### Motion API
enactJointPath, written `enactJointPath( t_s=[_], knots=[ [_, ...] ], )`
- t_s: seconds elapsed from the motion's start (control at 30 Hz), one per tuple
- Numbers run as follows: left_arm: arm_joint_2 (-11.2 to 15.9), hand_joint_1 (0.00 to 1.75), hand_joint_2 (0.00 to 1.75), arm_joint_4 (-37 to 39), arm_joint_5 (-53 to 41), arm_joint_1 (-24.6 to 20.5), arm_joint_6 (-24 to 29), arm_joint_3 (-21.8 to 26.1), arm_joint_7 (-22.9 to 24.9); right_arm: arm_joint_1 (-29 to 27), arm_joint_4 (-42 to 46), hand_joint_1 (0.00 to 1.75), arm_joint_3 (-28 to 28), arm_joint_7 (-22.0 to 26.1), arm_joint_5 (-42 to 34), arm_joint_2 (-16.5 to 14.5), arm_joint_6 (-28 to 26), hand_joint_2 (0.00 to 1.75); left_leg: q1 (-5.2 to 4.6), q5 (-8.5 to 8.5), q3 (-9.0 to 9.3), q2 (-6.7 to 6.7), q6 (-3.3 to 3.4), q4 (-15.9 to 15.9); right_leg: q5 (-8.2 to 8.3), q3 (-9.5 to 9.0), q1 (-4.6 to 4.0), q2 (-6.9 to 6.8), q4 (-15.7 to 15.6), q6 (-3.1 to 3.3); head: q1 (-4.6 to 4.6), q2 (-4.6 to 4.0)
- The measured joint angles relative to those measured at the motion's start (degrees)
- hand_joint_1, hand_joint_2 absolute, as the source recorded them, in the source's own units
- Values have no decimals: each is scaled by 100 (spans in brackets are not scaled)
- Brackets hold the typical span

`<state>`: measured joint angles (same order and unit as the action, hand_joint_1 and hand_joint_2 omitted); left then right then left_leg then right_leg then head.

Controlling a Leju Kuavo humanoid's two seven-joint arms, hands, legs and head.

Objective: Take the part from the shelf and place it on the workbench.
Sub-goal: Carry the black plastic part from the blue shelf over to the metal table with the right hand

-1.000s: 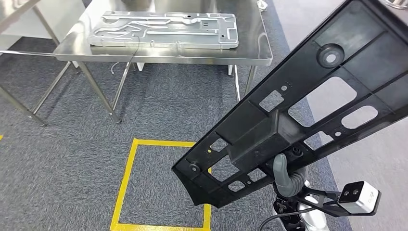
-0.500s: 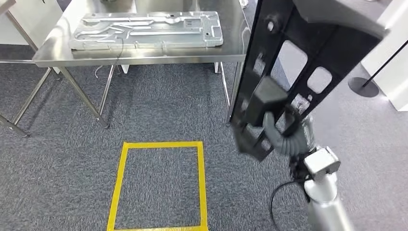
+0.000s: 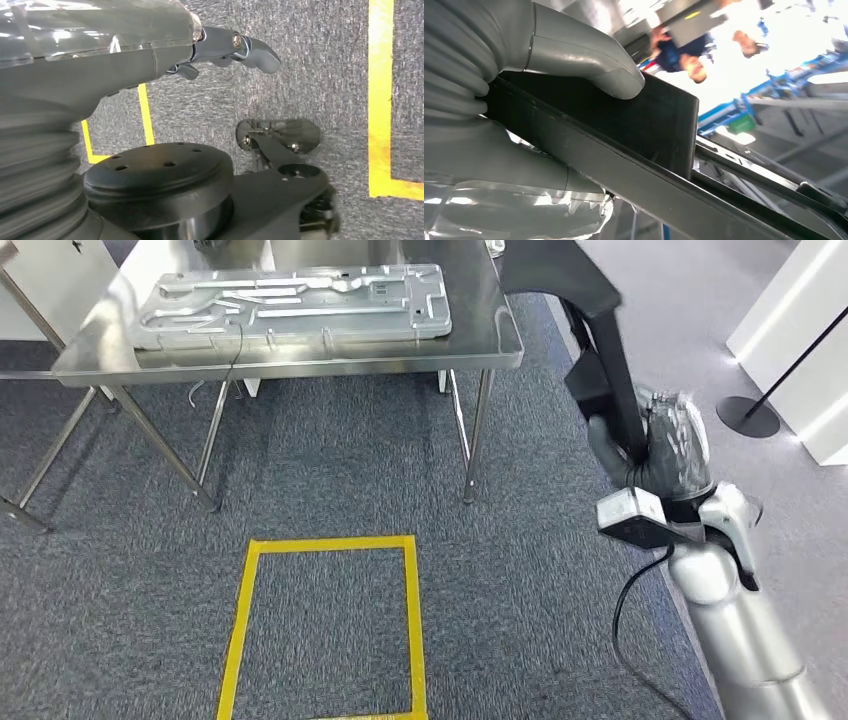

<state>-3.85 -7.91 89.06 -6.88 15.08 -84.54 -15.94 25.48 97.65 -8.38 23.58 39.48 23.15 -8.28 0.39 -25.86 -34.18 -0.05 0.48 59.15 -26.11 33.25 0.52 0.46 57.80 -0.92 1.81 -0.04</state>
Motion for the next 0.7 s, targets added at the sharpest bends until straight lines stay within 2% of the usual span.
enactJointPath(
  t_s=[0.1,0.13,0.2,0.27,0.3,0.33,0.37,0.4,0.47,0.5,0.53,0.63,0.67,0.7],
  knots=[
    [1,0,175,0,3,4,-2,0,-17,351,-225,155,-92,-121,392,298,10,175,-17,11,4,-10,95,-61,-2,20,20,-3,1,-103,-1,0],
    [1,0,175,0,3,3,-2,0,-22,444,-280,155,-120,-140,476,388,10,175,-10,29,11,-12,131,-87,-59,53,28,-11,73,-135,-2,0],
    [1,0,175,0,3,-4,-2,0,-28,598,-379,155,-173,-163,570,528,9,175,6,56,21,-13,176,-124,-331,276,37,-23,542,-183,-1,0],
    [1,0,175,0,3,-4,-5,0,-30,682,-470,155,-231,-174,635,606,15,175,4,55,18,-12,191,-125,-661,681,39,-24,1348,-219,-1,0],
    [1,0,175,0,3,-2,-8,-1,-31,693,-510,155,-266,-180,691,631,20,175,5,51,20,-12,192,-123,-713,827,44,-25,1613,-231,-2,0],
    [1,0,175,0,3,-2,-14,-1,-33,705,-548,155,-311,-186,778,655,24,175,6,46,22,-13,189,-118,-657,885,53,-26,1686,-238,-2,0],
    [0,0,175,0,3,-3,-23,-1,-36,728,-580,155,-363,-192,880,675,28,175,7,39,26,-14,182,-110,-489,814,65,-29,1490,-239,-2,0],
    [-1,0,175,0,3,-6,-37,-1,-40,763,-604,155,-412,-201,974,690,32,175,8,28,32,-16,168,-99,-254,641,78,-36,1096,-238,-2,0],
    [1,0,175,0,3,-13,-68,-2,-50,857,-639,155,-513,-218,1087,710,67,175,-10,0,31,-18,124,-72,53,285,76,-52,320,-204,-1,0],
    [2,0,175,0,3,-16,-78,-2,-54,897,-651,155,-562,-230,1103,722,98,175,-19,-7,27,-18,97,-66,108,192,63,-55,109,-173,-1,0],
    [3,0,175,0,3,-18,-85,-2,-55,926,-663,155,-613,-240,1102,740,134,175,-25,-9,23,-18,69,-68,95,169,44,-52,45,-134,-1,0],
    [5,0,175,0,3,-20,-93,-2,-51,998,-686,155,-732,-256,1061,814,221,175,-16,-53,9,-16,-27,-33,115,163,45,-47,14,-11,-1,0],
    [7,0,175,0,3,-23,-94,-2,-48,1039,-692,155,-759,-257,1046,833,242,175,-14,-147,-49,-15,-53,105,121,154,56,-50,-2,32,-1,0],
    [10,0,175,0,3,-23,-94,-2,-44,1083,-697,155,-787,-257,1030,845,261,175,-12,-302,-170,-15,-72,375,124,145,63,-53,-12,67,0,0]
  ],
)
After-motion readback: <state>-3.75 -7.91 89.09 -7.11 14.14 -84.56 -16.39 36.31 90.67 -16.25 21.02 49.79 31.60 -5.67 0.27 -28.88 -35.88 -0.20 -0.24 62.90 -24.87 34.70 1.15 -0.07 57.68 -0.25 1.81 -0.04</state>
